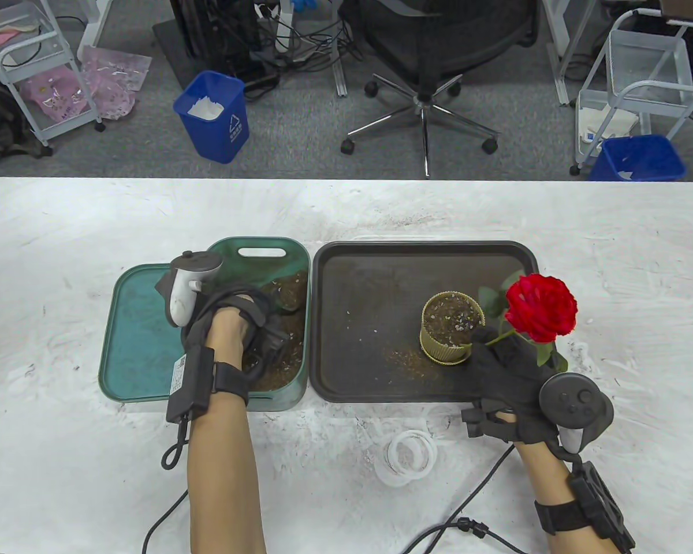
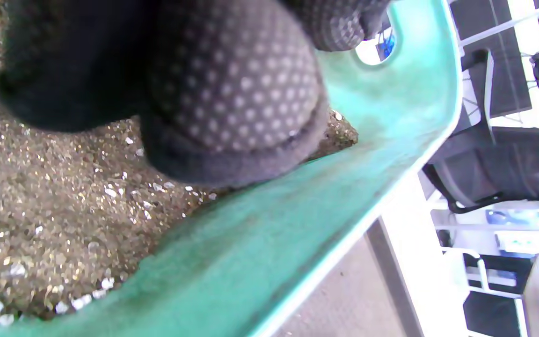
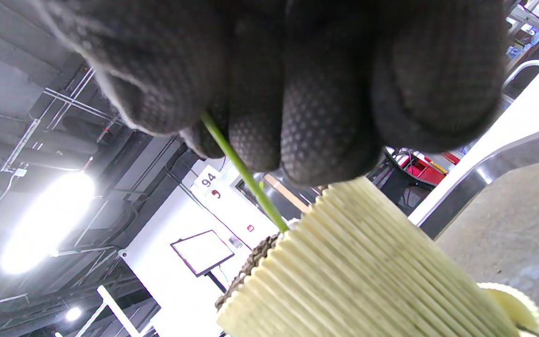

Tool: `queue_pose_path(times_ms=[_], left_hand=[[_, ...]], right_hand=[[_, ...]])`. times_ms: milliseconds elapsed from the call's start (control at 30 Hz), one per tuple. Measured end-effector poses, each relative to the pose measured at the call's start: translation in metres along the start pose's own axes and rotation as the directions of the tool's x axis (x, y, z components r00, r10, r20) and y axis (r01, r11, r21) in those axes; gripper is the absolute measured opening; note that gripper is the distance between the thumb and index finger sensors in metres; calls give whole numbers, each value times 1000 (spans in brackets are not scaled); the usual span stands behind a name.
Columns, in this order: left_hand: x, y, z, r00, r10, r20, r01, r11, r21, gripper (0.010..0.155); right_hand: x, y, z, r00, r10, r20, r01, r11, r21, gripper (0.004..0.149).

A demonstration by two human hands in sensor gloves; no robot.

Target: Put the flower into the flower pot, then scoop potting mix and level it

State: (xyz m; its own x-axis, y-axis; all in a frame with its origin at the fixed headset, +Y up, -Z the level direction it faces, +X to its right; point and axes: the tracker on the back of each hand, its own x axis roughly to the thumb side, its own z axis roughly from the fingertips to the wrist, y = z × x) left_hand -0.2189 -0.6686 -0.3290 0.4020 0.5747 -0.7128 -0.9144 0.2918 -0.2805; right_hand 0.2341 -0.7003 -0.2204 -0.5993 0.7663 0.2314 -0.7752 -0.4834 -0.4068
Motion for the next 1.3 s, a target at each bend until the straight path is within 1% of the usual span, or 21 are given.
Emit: queue_pose_path(times_ms=[333, 600, 800, 900, 1000, 1100, 1200, 1300], left_hand=[[-12, 4, 23, 986, 151, 74, -147, 988, -51, 55], [-13, 8, 43, 977, 177, 117, -174, 984, -34, 55], [-16, 13, 59, 965, 202, 169, -197, 979, -49, 55], [-17, 13, 66, 954, 212, 212, -200, 977, -77, 55], [-17, 9, 71, 942, 209, 261, -183, 976, -122, 55], [-14, -2, 76, 926, 216, 310, -167, 970, -178, 55], [-9, -19, 80, 914, 196, 356, -128, 970, -205, 55], [-4, -44, 79, 899, 193, 393, -97, 963, -251, 54]], right_hand=[[0, 0, 0, 1000, -9, -4, 9, 1000, 3, 37], [0, 0, 0, 1000, -14, -8, 14, 1000, 4, 37], [-1, -1, -1, 1000, -17, -10, 17, 1000, 5, 37], [-1, -1, -1, 1000, -16, -10, 16, 1000, 5, 37], [-1, -1, -1, 1000, -17, -11, 17, 1000, 5, 37], [-1, -1, -1, 1000, -15, -9, 15, 1000, 4, 37], [-1, -1, -1, 1000, -14, -9, 14, 1000, 3, 37], [-1, -1, -1, 1000, -12, -8, 12, 1000, 3, 37]])
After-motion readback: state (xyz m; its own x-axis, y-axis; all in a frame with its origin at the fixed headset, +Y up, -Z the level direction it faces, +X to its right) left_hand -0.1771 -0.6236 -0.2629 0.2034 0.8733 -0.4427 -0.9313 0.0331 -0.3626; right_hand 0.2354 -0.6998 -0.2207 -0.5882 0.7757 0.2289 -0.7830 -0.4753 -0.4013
